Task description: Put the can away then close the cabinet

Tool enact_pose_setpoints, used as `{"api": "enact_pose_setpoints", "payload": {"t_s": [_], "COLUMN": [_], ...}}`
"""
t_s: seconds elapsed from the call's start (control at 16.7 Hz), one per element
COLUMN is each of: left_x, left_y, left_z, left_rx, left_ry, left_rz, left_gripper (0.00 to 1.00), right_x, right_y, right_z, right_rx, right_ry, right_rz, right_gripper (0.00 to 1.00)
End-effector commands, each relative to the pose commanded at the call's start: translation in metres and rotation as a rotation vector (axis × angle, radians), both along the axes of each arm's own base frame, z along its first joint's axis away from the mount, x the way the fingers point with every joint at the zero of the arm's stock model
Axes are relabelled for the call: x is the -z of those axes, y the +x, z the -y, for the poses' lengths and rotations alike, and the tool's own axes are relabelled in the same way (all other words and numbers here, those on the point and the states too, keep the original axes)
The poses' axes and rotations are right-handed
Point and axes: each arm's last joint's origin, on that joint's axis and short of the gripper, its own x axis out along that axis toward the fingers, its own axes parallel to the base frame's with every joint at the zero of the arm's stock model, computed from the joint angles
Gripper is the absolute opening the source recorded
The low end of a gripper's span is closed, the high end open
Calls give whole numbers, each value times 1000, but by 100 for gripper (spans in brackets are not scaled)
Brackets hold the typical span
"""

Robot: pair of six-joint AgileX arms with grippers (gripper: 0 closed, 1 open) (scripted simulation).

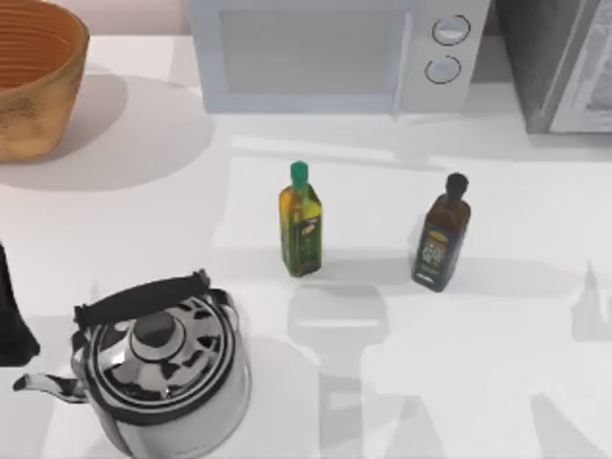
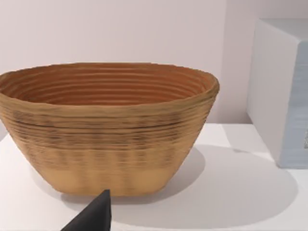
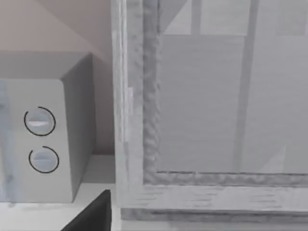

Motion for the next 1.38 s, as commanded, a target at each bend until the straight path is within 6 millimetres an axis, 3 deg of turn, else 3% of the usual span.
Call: {"api": "enact_pose_setpoints", "payload": {"t_s": [0.24, 0.48, 0.72, 0.9, 1.08, 1.38], "left_x": [0, 0, 0, 0, 0, 0], "left_y": [0, 0, 0, 0, 0, 0], "left_z": [0, 0, 0, 0, 0, 0], "left_rx": [0, 0, 0, 0, 0, 0], "left_ry": [0, 0, 0, 0, 0, 0], "left_rz": [0, 0, 0, 0, 0, 0], "left_gripper": [100, 100, 100, 100, 100, 100], "right_x": [-14, -5, 12, 21, 27, 28], "right_y": [24, 47, 50, 43, 37, 37], "right_z": [32, 84, 140, 171, 184, 183], "right_rx": [-2, -2, 1, 2, 0, -2], "right_ry": [-7, 27, 44, 26, 13, 15], "right_rz": [-16, -76, -86, -69, -61, -63], "right_gripper": [100, 100, 100, 100, 100, 100]}}
